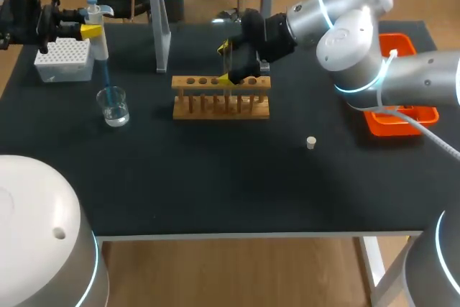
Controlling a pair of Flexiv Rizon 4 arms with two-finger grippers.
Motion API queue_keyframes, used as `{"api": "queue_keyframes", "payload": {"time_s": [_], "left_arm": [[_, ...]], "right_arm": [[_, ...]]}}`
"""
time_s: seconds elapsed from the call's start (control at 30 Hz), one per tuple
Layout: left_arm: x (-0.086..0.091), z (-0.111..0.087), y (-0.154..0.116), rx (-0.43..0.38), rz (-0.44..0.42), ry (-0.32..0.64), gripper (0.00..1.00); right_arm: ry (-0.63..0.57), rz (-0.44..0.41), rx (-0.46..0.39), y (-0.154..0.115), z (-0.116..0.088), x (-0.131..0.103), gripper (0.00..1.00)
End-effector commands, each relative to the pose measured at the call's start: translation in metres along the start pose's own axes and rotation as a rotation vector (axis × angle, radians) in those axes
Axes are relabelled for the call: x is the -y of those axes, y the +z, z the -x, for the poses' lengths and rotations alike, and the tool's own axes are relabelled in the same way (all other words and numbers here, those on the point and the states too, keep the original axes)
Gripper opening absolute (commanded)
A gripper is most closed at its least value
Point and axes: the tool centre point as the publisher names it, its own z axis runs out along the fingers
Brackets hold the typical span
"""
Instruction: Invert the test tube, pick up the pipette, mount the tip to pipette, aspirate from beaker and dispense into the tube, eject the tip, return the pipette, and cap with the stopper.
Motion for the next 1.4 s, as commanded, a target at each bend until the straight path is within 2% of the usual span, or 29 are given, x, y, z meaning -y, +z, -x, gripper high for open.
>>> {"api": "queue_keyframes", "payload": {"time_s": [0.03, 0.13, 0.37, 0.57, 0.73, 0.87, 1.4], "left_arm": [[0.020, -0.006, 0.001, 0.012, 0.033, 0.011, 0.00], [0.032, -0.006, 0.003, 0.017, 0.051, 0.015, 0.00], [0.074, -0.003, 0.027, 0.016, 0.081, 0.017, 0.00], [0.111, 0.001, 0.065, -0.011, 0.083, -0.008, 0.00], [0.135, 0.000, 0.108, -0.100, 0.060, 0.013, 0.00], [0.143, -0.005, 0.140, -0.169, 0.051, 0.028, 0.00], [0.143, -0.005, 0.140, -0.169, 0.051, 0.028, 0.00]], "right_arm": [[0.001, -0.004, -0.001, -0.001, 0.000, -0.001, 1.00], [0.001, -0.004, -0.001, -0.001, 0.000, -0.001, 1.00], [0.001, -0.004, -0.001, -0.001, 0.000, -0.001, 1.00], [0.001, -0.004, -0.001, -0.001, 0.000, -0.001, 1.00], [0.001, -0.004, -0.001, -0.001, 0.000, -0.001, 1.00], [0.001, -0.004, -0.001, -0.001, 0.000, -0.001, 1.00], [0.001, -0.004, -0.001, -0.001, 0.000, -0.001, 1.00]]}}
